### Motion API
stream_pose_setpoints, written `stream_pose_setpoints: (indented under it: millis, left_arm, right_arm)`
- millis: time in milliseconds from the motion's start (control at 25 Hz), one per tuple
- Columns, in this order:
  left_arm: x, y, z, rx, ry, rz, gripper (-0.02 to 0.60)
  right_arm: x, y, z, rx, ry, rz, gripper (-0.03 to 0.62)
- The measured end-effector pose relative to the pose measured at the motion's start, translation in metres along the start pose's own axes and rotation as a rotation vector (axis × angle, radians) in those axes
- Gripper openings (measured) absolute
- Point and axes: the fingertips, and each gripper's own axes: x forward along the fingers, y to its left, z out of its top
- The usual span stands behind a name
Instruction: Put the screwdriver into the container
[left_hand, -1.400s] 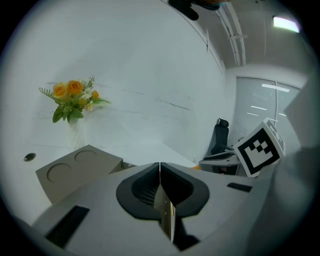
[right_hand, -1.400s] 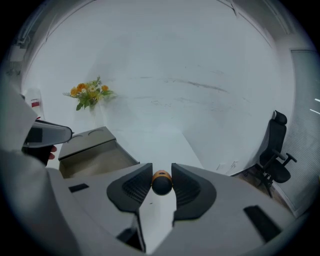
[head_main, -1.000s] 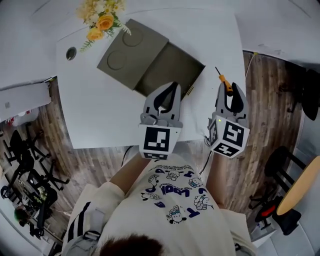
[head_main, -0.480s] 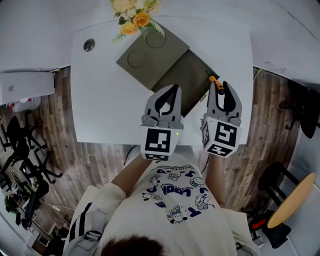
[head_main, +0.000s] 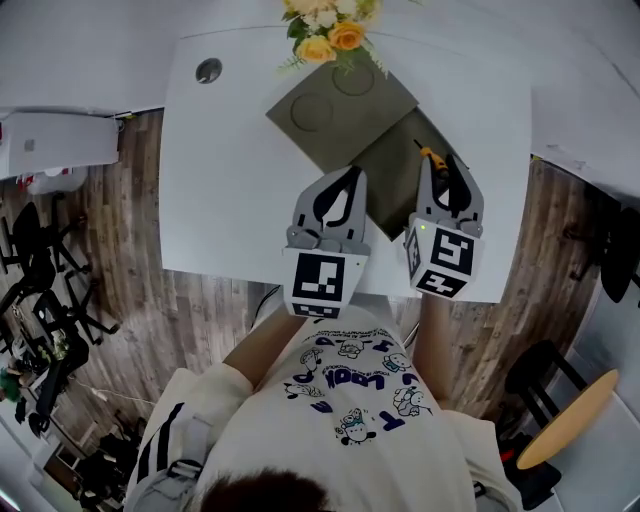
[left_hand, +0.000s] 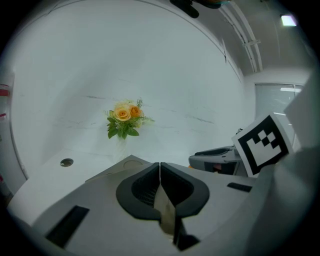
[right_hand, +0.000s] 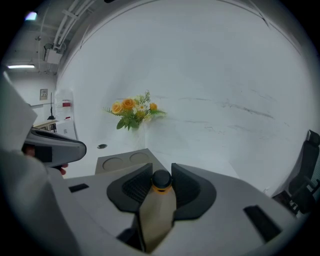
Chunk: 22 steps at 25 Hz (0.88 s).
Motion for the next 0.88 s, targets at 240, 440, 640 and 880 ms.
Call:
stream_pose_setpoints:
  millis: [240, 440, 640, 880]
  left_arm:
    - [0.003, 0.016, -0.002, -0.011, 0.008, 0.013, 0.018]
    - [0.004, 0.026, -0.005, -0.018, 0.017, 0.017, 0.018]
    - [0.004, 0.033, -0.01, -0.025, 0.031, 0.021, 0.018]
    - [0.007, 0.035, -0.017, -0.035, 0.045, 0.017, 0.018]
  right_arm:
    - [0.02, 0.006, -0.008, -0.014, 0.027, -0.004, 0.133]
    - [0.03, 0.008, -0.011, -0.005, 0.04, -0.012, 0.133]
    - [0.03, 0.012, -0.017, -0.005, 0.056, -0.022, 0.133]
    - [0.027, 0.024, -0.047, 0.02, 0.153, -0.017, 0.133]
